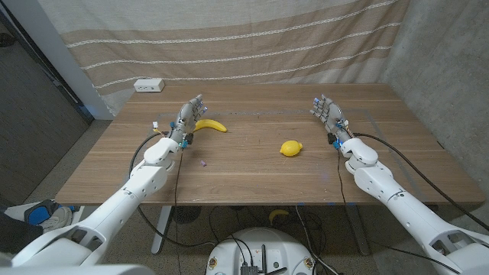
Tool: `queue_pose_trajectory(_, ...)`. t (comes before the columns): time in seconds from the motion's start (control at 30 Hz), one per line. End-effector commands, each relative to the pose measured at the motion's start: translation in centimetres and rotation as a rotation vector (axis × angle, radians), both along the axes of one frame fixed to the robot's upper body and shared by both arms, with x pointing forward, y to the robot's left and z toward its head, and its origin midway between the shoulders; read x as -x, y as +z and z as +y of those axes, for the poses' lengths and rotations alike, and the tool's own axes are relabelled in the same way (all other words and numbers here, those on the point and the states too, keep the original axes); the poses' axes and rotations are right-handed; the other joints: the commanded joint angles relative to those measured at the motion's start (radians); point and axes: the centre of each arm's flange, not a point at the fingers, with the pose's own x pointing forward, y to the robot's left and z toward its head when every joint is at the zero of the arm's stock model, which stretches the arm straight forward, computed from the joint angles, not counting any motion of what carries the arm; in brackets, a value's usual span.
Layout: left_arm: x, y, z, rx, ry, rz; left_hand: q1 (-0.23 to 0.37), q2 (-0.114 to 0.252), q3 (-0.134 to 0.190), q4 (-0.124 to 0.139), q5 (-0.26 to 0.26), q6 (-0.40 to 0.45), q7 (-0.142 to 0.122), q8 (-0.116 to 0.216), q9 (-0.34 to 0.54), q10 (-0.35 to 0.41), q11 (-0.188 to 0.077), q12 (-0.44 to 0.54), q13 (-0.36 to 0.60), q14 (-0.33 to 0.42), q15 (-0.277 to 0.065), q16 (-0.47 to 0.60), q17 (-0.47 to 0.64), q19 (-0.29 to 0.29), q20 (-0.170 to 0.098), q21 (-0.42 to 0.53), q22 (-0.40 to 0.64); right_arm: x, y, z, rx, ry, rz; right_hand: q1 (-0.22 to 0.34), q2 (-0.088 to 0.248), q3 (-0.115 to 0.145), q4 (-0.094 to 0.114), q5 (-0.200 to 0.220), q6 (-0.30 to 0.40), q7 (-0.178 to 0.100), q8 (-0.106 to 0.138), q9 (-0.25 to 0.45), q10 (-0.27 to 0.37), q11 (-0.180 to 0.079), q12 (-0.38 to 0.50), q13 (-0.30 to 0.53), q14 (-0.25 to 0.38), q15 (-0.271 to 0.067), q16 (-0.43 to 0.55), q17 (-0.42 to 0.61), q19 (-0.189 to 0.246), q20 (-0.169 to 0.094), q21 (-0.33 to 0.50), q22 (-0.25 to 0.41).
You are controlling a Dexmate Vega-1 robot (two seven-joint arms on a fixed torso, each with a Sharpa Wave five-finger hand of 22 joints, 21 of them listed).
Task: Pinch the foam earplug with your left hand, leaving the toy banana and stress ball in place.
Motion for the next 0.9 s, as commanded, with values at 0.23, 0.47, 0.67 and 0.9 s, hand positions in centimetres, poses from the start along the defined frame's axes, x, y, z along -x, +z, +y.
queue_pose_trajectory(0.23,1.6,1.0,2.7,-0.037,0.022,-0.052,0.01,0.041,-0.001,-0.011,0.004,0.008,-0.013,0.01,0.002,0.001,-0.005,0.011,0.005,-0.001,-0.008,0.005,-0.001,0.018,0.011,0.006,0.001,1.2,-1.9,-0.1,-0.097,-0.005,-0.007,-0.006,-0.006,-0.002,0.002,0.004,0.004,0.004,0.001,0.002,0.008,0.004,0.004,0.003,0.006,0.003,0.004,0.002,0.012,0.004,0.0,0.001)
queue_pose_trajectory(0.47,1.5,1.6,2.8,-0.045,0.033,-0.066,0.011,0.04,-0.003,-0.018,0.004,0.013,-0.015,0.012,0.002,0.008,-0.006,0.013,0.005,0.005,-0.009,0.006,-0.002,0.024,0.018,0.007,0.001,0.6,-1.8,-0.5,-0.12,0.0,-0.004,-0.009,-0.01,-0.007,-0.007,0.005,0.007,0.005,0.001,0.002,0.018,0.009,0.006,0.003,0.024,0.018,0.007,-0.004,0.029,0.026,0.0,0.001)
queue_pose_trajectory(0.67,1.1,2.0,3.0,-0.046,0.034,-0.065,0.012,0.042,-0.003,-0.021,0.004,0.014,-0.014,0.012,0.002,0.009,-0.007,0.014,0.005,0.008,-0.01,0.007,-0.002,0.027,0.018,0.008,0.001,0.3,-1.8,-0.4,-0.117,-0.003,0.005,-0.01,-0.008,-0.008,-0.01,0.006,0.009,0.005,0.001,0.002,0.021,0.009,0.006,0.003,0.026,0.017,0.007,-0.006,0.033,0.022,-0.001,0.002)
queue_pose_trajectory(0.9,1.2,2.5,3.0,-0.078,0.068,-0.083,0.006,0.004,-0.025,-0.045,-0.002,0.016,-0.04,0.011,0.002,0.012,-0.006,0.014,0.005,0.016,-0.002,0.006,-0.003,0.03,0.031,0.006,0.001,0.5,-1.9,-0.4,-0.121,-0.012,0.009,-0.011,-0.006,-0.009,-0.013,0.007,0.011,0.007,0.002,0.002,0.025,0.016,0.006,0.002,0.031,0.027,0.007,-0.009,0.034,0.027,-0.005,0.002)
